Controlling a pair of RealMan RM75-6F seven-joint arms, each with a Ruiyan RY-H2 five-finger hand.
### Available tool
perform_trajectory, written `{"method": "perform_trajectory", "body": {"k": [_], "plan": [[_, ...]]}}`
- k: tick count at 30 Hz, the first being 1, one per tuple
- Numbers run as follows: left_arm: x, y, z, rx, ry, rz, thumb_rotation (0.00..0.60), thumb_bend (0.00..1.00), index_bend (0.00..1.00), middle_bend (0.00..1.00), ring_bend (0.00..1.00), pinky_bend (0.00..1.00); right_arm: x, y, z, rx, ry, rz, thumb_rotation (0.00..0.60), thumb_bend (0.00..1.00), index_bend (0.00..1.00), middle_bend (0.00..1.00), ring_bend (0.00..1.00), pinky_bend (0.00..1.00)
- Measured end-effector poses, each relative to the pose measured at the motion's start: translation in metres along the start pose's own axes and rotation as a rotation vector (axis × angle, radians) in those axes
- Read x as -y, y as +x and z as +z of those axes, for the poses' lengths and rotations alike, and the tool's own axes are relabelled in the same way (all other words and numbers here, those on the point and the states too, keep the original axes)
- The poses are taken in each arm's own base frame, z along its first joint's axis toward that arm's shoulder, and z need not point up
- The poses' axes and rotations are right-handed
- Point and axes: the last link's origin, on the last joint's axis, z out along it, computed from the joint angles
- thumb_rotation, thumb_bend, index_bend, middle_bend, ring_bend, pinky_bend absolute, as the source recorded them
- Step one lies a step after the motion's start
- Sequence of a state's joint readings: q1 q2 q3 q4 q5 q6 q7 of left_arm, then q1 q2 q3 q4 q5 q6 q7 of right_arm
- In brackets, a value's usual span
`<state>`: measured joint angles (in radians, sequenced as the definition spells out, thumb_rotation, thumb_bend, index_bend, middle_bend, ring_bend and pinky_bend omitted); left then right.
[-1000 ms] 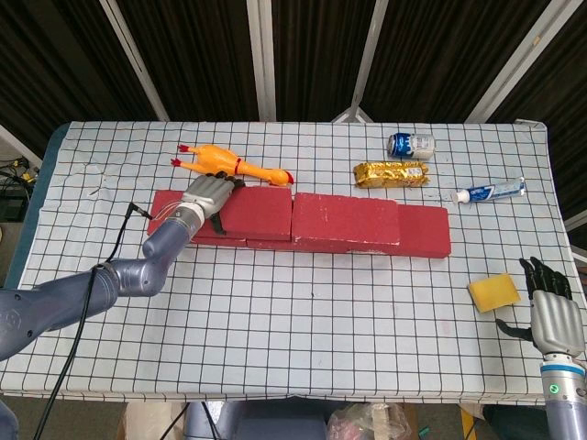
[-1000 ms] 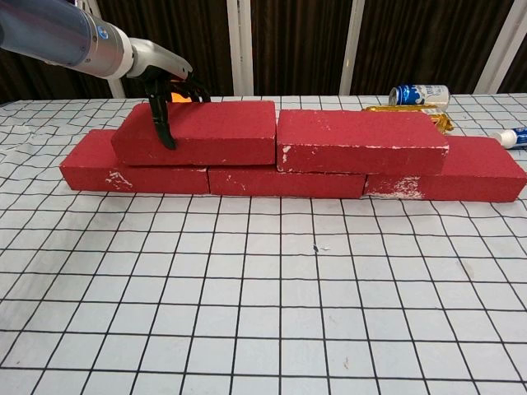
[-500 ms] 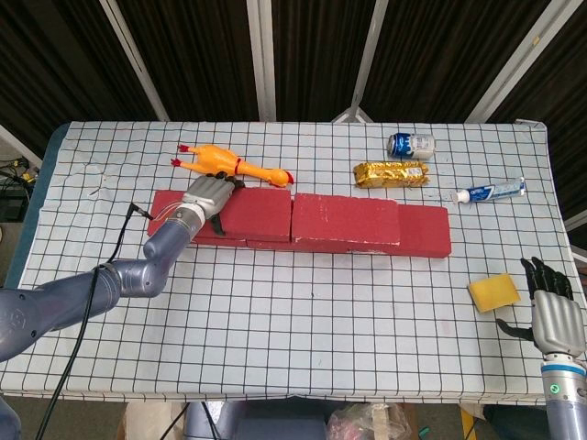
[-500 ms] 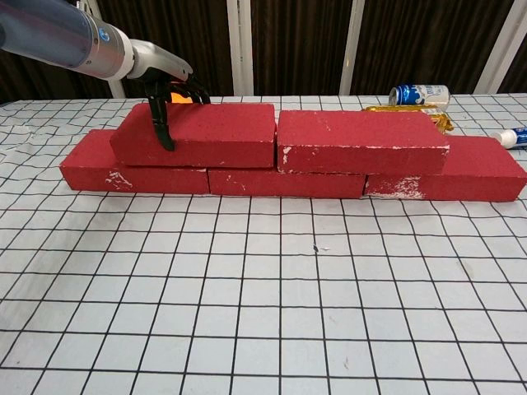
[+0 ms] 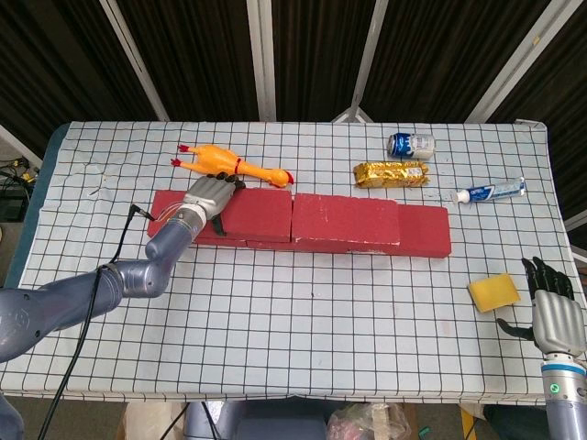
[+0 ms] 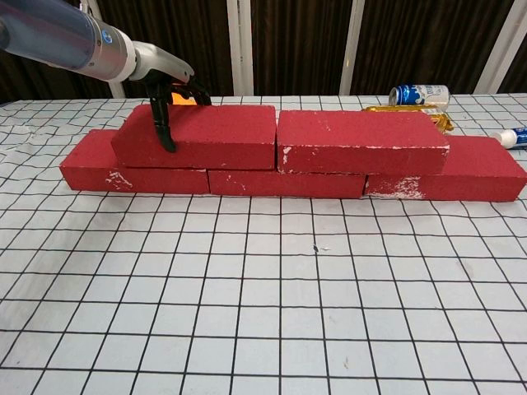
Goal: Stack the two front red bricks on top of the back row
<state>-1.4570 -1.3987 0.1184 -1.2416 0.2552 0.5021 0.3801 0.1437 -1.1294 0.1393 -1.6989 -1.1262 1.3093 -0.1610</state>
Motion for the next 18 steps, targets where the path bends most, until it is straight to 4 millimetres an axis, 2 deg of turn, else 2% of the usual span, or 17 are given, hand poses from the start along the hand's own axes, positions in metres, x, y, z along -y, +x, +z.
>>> {"method": "perform_trajectory", "body": {"k": [18], "plan": [[-0.0034, -0.0001, 0.0008, 0.001, -0.003, -0.003, 0.6, 0.0, 0.13, 0.0, 0.0, 0.09, -0.0006, 0.0004, 0.0003, -0.002, -0.012, 0.001, 0.6, 0.17, 0.05, 0.0, 0.0, 0.0]]}}
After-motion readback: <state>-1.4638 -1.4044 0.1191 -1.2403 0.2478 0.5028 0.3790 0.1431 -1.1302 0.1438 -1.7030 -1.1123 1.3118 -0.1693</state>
